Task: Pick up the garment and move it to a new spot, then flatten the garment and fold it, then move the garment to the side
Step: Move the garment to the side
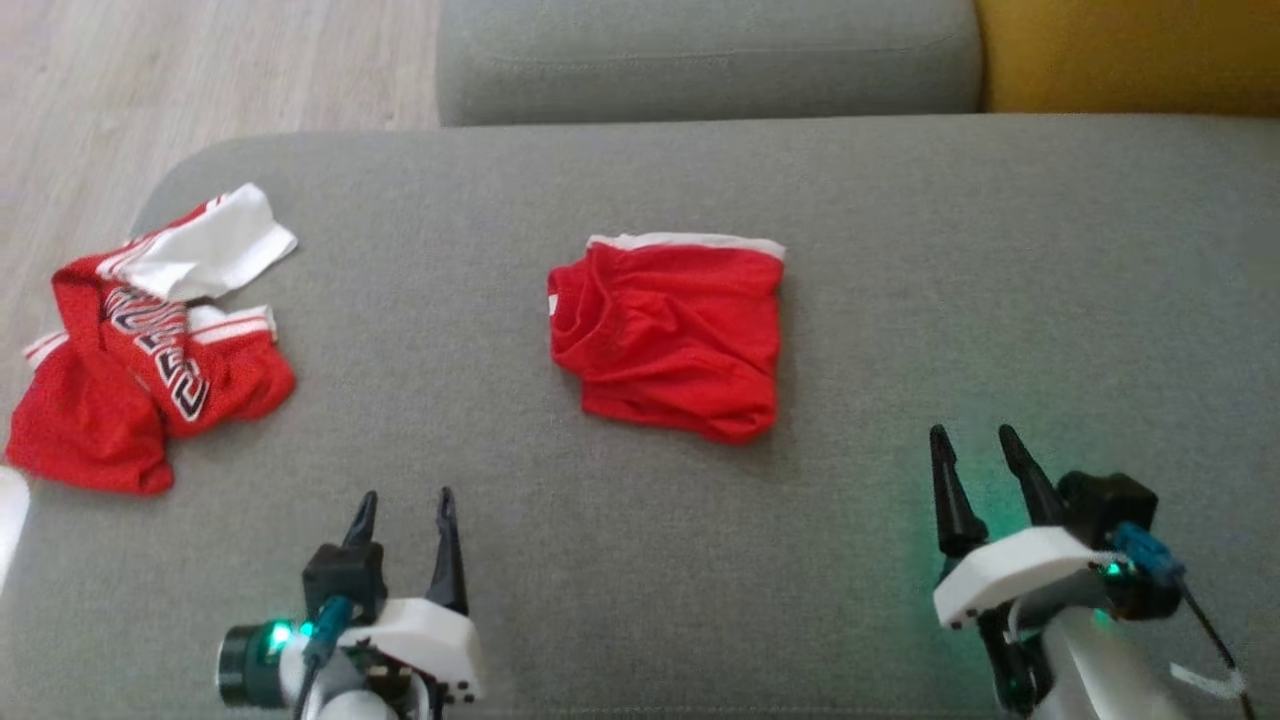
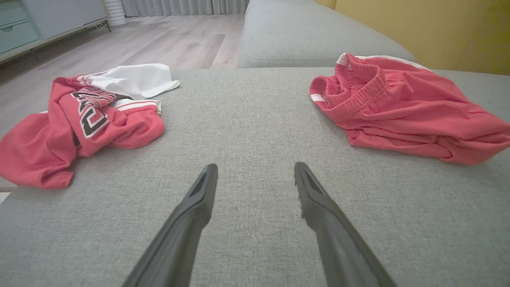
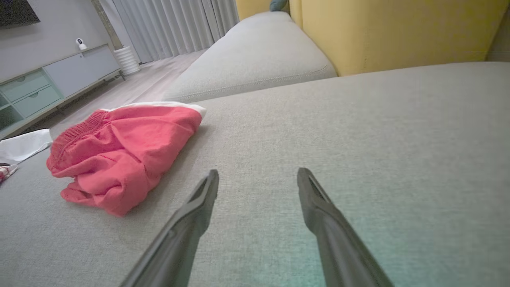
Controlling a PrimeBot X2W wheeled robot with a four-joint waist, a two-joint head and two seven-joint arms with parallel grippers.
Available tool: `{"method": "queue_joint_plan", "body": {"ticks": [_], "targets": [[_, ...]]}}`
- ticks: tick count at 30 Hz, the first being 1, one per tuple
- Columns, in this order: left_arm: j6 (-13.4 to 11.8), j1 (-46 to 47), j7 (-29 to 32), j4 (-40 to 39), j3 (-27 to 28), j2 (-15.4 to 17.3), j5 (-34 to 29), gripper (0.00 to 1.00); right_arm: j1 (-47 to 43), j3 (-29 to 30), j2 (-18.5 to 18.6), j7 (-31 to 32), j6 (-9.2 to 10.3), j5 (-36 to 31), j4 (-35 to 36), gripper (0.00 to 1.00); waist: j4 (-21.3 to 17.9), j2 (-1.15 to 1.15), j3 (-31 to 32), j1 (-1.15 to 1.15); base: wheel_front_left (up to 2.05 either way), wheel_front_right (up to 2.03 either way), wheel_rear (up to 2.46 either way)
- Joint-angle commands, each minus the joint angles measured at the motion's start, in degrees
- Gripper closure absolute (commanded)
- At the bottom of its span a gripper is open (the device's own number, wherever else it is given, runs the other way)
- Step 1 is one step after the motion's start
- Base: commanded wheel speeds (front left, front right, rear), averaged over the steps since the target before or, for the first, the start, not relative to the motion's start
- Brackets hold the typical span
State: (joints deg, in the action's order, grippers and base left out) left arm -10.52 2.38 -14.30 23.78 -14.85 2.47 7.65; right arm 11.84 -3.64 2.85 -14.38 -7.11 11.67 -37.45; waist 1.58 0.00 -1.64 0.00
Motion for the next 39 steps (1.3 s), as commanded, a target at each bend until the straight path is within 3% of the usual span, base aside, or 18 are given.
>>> {"method": "queue_joint_plan", "body": {"ticks": [1, 14, 27, 28, 29, 30, 35, 39], "targets": [[0.32, 2.61, -0.70, -2.26, 0.88, 0.41, 0.28, 0.00, 4.03, -2.07, 0.03, -0.62, -0.37, 0.59, 1.24, 0.00, 1.39, 0.00, -1.61, 0.00, 0.00, 0.00, 0.00], [0.70, 5.36, -0.70, -3.20, -3.55, 0.41, 1.25, 0.00, 16.91, -5.40, 0.03, -0.62, -0.37, 1.70, -7.32, 0.00, 8.80, 0.00, -7.71, 0.00, 0.00, 0.00, 0.00], [0.28, 7.05, -0.70, -3.68, -6.10, 0.41, 2.37, 0.00, 24.09, -8.11, 0.03, -0.62, -0.37, 5.22, -19.34, 0.00, 12.41, 0.00, -10.83, 0.00, 0.00, 0.00, 0.00], [0.25, 7.11, -0.70, -3.65, -6.16, 0.41, 2.38, 0.00, 24.50, -8.58, 0.03, -0.62, -0.37, 5.66, -20.48, 0.32, 12.52, 0.00, -10.92, 0.00, 0.00, 0.00, 0.00], [0.23, 7.16, -0.70, -3.60, -6.15, 0.41, 2.38, 0.00, 24.94, -8.88, 0.03, -0.62, -0.37, 6.18, -21.43, 0.85, 12.59, 0.00, -11.02, 0.00, 0.00, 0.00, 0.00], [0.22, 7.22, -0.70, -3.57, -6.11, 0.41, 2.37, 0.00, 25.42, -8.98, 0.03, -0.62, -0.37, 6.47, -22.04, 1.00, 12.62, 0.00, -11.11, 0.00, 0.00, 0.00, 0.00], [0.07, 7.42, -0.70, -3.62, -5.16, 0.41, 2.28, 0.00, 26.84, -8.20, 0.03, -0.62, -0.37, 6.32, -21.46, 1.00, 10.76, 0.00, -11.04, 0.00, 0.00, 0.00, 0.00], [0.29, 7.37, -0.70, -3.64, -4.26, 0.41, 1.93, 0.00, 25.91, -9.55, 0.03, -0.62, -0.37, 6.53, -19.72, 1.00, 5.31, 0.00, -9.95, 0.00, 0.00, 0.00, 0.00]]}}
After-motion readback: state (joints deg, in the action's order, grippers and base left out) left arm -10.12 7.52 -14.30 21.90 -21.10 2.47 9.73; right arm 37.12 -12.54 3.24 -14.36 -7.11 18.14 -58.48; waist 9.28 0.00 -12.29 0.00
